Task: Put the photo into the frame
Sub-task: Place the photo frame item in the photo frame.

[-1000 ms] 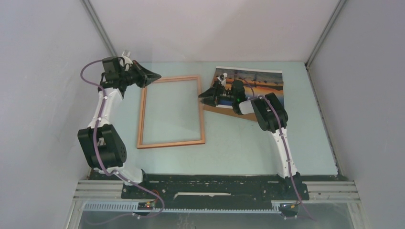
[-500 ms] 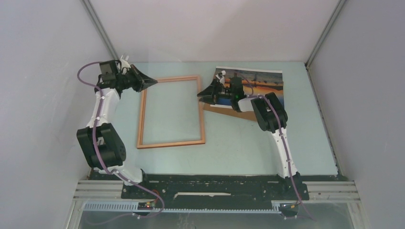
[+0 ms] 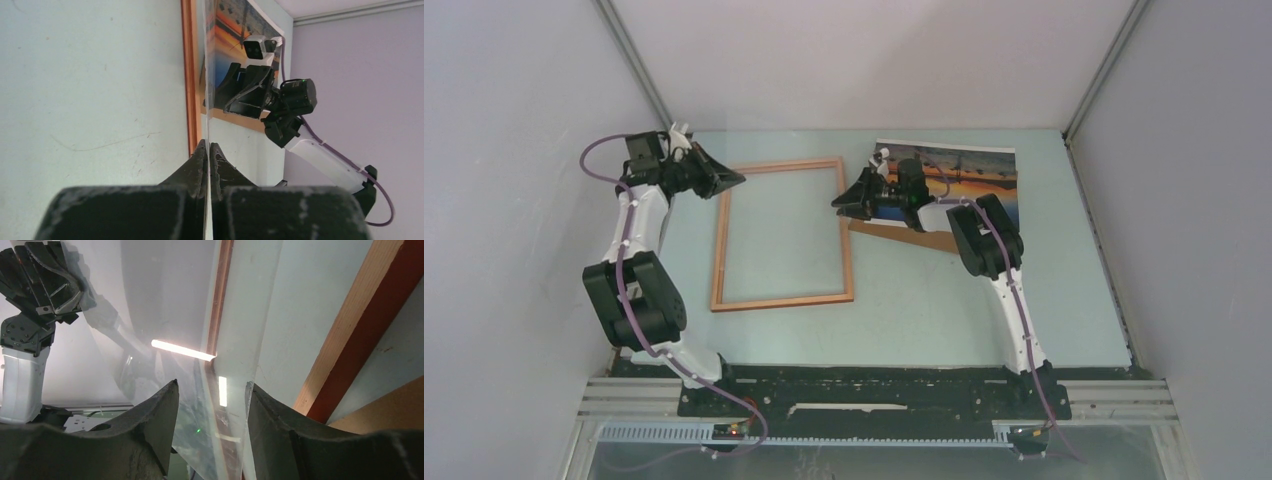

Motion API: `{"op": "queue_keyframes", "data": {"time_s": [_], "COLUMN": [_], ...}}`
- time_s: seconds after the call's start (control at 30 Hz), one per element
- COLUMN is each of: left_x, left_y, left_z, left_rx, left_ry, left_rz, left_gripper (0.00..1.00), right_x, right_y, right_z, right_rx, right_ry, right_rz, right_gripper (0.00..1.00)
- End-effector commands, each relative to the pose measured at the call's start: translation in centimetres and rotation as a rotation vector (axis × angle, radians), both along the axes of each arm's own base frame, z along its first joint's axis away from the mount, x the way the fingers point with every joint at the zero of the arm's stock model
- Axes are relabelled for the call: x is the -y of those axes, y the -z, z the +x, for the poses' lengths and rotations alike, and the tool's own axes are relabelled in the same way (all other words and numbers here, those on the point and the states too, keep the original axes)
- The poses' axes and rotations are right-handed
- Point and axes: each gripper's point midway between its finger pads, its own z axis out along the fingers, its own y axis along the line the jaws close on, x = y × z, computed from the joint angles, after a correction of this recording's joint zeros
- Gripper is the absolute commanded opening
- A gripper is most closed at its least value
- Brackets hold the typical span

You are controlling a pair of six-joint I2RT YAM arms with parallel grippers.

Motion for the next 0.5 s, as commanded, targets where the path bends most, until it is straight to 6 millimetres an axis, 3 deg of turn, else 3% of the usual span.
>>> {"op": "queue_keyframes", "data": {"time_s": [0.0,0.47], "left_x": [-1.4,-1.7], "left_y": [-0.3,1.8], "left_z": [-1.2,-1.0], "left_rx": [0.035,-0.006], "left_ry": [-0.002,0.0], "left_rz": [0.075,0.065], "left_gripper": [0.0,0.0], "right_x": [-1.3,-1.9], "right_y": [-1.0,-0.5], "right_z": [-0.2,-0.5], "right_rx": [0.066,0.069], "right_ry": [-0.026,-0.033], "right_rz": [0.006,-0.021], "right_gripper": [0.59,0.6]}}
